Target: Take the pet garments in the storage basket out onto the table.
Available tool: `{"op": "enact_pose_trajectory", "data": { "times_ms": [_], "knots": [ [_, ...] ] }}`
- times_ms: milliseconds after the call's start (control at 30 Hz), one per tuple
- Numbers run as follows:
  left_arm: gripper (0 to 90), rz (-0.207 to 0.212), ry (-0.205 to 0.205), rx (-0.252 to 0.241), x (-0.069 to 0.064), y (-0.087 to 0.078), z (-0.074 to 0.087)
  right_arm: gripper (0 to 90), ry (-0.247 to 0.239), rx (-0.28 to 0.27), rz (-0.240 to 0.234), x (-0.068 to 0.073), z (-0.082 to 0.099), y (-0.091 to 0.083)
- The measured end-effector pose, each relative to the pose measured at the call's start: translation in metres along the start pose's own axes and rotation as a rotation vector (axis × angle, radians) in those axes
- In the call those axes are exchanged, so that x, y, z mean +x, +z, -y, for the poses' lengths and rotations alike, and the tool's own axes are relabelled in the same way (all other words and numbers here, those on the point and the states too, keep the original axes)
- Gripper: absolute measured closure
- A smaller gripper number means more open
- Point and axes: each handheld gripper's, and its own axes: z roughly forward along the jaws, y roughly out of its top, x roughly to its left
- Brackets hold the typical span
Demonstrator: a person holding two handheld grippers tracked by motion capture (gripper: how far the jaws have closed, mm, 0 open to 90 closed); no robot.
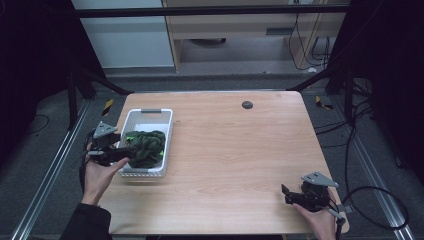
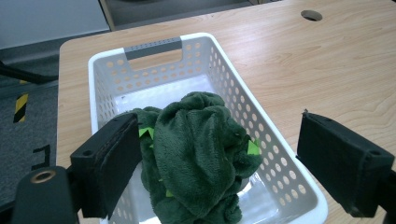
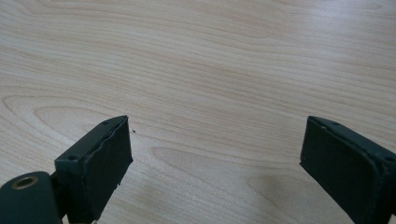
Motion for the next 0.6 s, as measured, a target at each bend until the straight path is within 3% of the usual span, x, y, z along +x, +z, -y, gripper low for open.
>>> {"op": "enact_pose_trajectory", "data": {
  "times_ms": [233, 600],
  "knots": [
    [12.4, 0.0, -0.01, 0.039, 0.006, 0.009, -0.005, 8.8, -0.003, 0.004, -0.001, 0.0, 0.0, 0.001],
    [11.5, -0.001, 0.022, 0.096, 0.005, 0.025, -0.014, 8.5, 0.002, 0.014, -0.011, 0.0, 0.0, 0.001]
  ]
}}
